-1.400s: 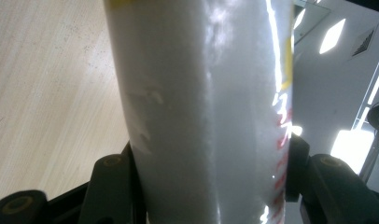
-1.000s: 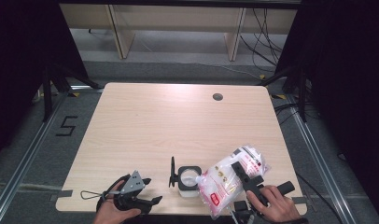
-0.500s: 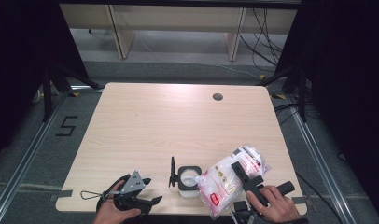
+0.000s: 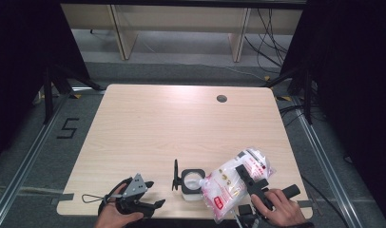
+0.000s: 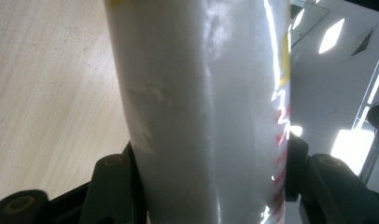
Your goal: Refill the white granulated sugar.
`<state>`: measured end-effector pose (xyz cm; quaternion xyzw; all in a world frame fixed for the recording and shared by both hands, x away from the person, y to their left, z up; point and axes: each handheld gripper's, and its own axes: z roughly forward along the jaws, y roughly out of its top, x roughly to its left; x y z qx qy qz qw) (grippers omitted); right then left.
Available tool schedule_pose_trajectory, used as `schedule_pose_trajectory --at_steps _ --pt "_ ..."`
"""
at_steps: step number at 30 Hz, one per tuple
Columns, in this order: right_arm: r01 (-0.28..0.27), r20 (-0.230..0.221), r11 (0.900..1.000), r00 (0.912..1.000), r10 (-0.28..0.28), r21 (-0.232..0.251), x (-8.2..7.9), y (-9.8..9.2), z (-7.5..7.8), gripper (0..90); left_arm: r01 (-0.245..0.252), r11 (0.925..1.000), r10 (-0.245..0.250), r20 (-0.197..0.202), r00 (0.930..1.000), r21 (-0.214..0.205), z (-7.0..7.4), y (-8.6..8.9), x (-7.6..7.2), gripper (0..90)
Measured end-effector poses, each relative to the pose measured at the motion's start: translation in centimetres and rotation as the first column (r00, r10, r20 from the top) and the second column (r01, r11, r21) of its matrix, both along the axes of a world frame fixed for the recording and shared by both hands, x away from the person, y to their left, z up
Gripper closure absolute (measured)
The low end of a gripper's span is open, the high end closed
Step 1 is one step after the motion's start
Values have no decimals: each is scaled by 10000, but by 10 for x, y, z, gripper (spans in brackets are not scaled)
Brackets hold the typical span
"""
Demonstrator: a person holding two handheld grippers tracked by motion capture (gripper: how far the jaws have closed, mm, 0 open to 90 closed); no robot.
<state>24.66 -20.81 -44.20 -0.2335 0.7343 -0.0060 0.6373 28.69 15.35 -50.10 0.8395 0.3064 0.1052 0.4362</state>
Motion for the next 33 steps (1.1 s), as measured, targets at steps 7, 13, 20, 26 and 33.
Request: schedule_pose_trajectory --at_steps 7,13,20,26,33 --pt "80 59 9999 10000 -80 102 -1 0 0 485 -48 10000 48 8 10000 25 1 1 0 256" --pt "-40 141 10000 9999 40 37 -1 1 1 485 -64 10000 64 32 10000 -56 0 0 0 257" --pt "-23 91 10000 10000 22 78 -1 1 0 486 -59 9998 60 42 10000 -163 -1 -1 0 257" --pt "-165 165 9998 9997 167 -102 -1 2 2 487 -52 9998 53 45 10000 -165 -1 -1 0 257" --pt "-156 169 9998 9997 158 -121 -1 2 2 487 -37 10000 37 9 10000 85 1 1 0 257"
